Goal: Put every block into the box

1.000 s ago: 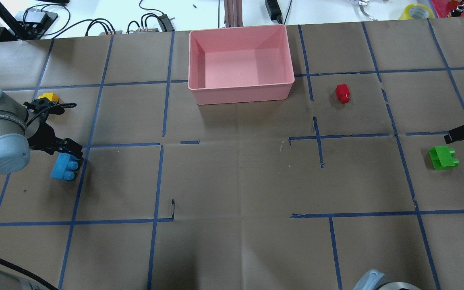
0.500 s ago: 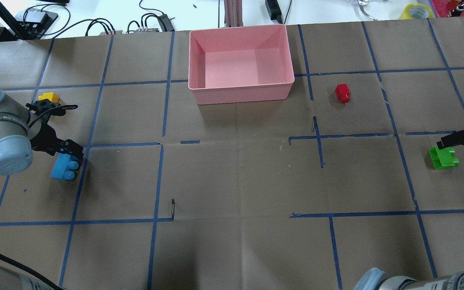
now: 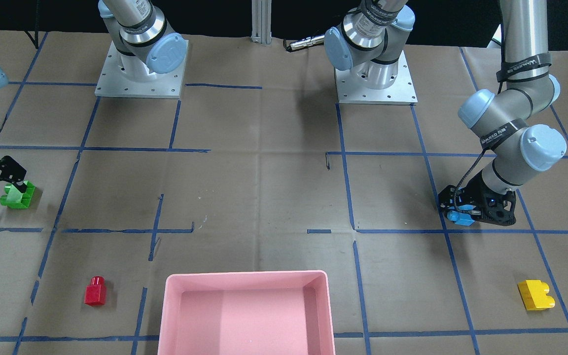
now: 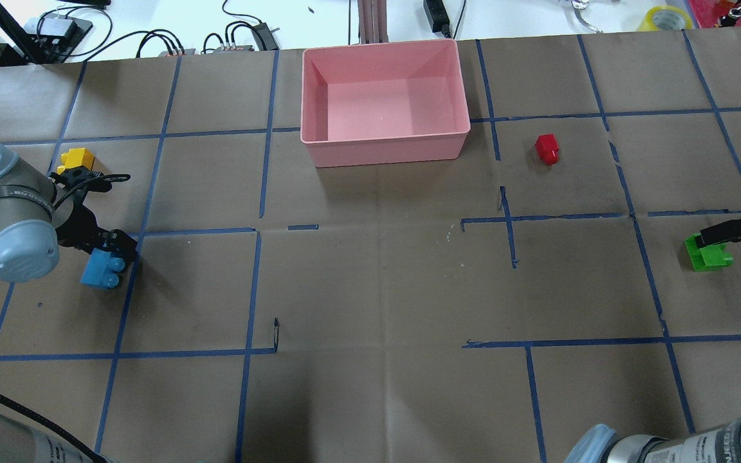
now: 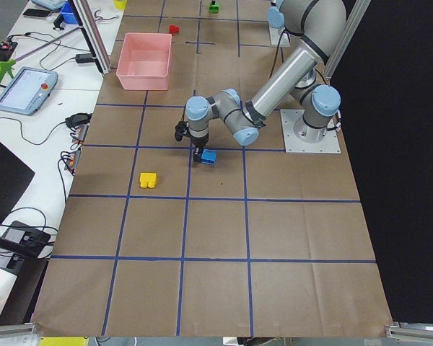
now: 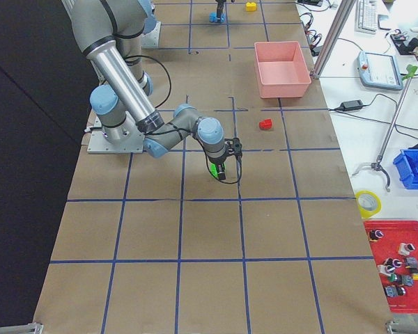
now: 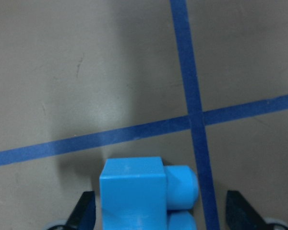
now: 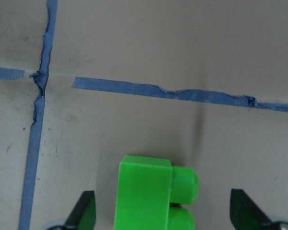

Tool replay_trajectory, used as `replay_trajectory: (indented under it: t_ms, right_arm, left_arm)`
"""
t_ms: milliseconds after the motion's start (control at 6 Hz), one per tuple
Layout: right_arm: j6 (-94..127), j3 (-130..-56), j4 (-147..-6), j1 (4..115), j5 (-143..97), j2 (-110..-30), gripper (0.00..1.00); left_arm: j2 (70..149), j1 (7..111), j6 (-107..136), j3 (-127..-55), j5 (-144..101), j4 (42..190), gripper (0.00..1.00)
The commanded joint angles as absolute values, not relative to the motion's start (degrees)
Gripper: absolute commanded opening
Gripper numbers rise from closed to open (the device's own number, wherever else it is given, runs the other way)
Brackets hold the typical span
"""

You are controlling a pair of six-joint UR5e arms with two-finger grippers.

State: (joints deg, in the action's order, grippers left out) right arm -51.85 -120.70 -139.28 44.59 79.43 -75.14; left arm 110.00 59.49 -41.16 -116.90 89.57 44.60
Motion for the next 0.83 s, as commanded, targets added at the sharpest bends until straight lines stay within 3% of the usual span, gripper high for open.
replay_trajectory:
  t_ms: [0,333,667]
  right_arm:
    - [-51.85,-121.9,-141.14,44.56,79.45,-73.93,0.98]
    - [-51.86,-122.08,-141.24,44.56,80.24,-73.56,0.98]
    - [-51.94,-122.17,-141.24,43.51,80.6,-73.39,0.96]
  left_arm:
    - [110.04,59.41,-41.13,-117.59,89.74,44.82,0.7]
    - [109.86,59.5,-41.04,-117.6,90.96,45.09,0.35]
    - [108.3,59.85,-40.87,-115.33,91.05,47.26,0.12]
